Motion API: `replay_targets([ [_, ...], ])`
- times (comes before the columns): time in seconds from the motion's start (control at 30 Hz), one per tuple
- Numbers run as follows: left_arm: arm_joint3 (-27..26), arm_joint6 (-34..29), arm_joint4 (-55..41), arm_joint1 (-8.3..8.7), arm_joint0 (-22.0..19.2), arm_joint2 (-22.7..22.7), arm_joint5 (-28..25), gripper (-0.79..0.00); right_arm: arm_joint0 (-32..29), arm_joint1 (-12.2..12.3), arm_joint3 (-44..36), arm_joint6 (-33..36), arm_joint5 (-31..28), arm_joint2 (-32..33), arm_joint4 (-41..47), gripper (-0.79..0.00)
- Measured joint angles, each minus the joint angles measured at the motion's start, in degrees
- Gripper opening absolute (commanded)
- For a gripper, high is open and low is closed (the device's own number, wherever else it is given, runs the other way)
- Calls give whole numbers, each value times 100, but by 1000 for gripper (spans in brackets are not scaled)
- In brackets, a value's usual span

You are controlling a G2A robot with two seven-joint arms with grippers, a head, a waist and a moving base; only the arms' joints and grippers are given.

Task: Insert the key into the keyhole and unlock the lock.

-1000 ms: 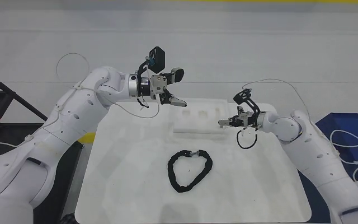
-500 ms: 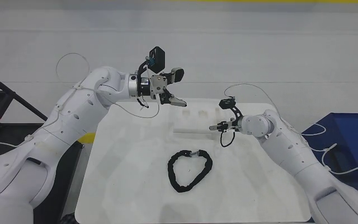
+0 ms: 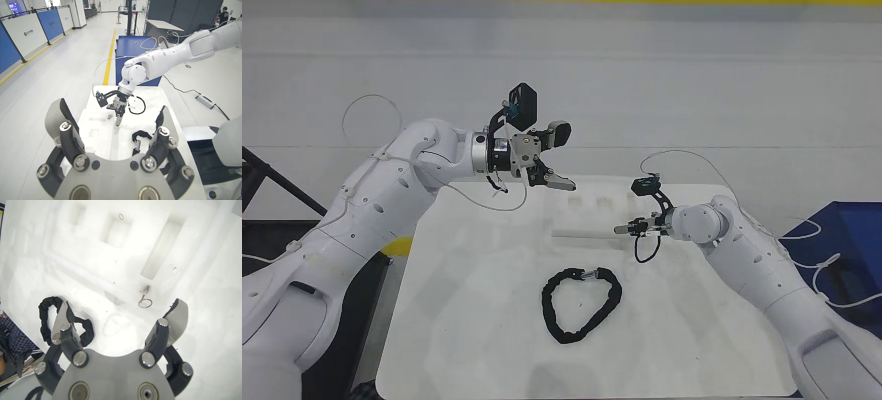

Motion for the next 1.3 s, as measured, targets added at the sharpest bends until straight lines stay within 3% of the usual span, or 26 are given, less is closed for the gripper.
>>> replay_targets([
  [0.17, 0, 0, 0, 0, 0, 0, 0, 0, -42, 1, -79, -7, 38, 9, -34, 0],
  [0.37, 0, 0, 0, 0, 0, 0, 0, 0, 6, -13, -286, 457, 161, 45, -90, 0],
  [0.77, 0, 0, 0, 0, 0, 0, 0, 0, 411, -364, 397, 634, 154, -204, -61, 0],
  [0.83, 0, 0, 0, 0, 0, 0, 0, 0, 466, -430, 521, 629, 160, -249, -67, -105],
  [0.9, 0, 0, 0, 0, 0, 0, 0, 0, 515, -494, 667, 619, 182, -284, -64, -135],
  [1.07, 0, 0, 0, 0, 0, 0, 0, 0, 618, -632, 978, 597, 231, -343, -46, -111],
  [1.2, 0, 0, 0, 0, 0, 0, 0, 0, 671, -729, 1163, 557, 291, -384, -91, -225],
  [1.3, 0, 0, 0, 0, 0, 0, 0, 0, 704, -787, 1292, 501, 388, -400, -145, -354],
])
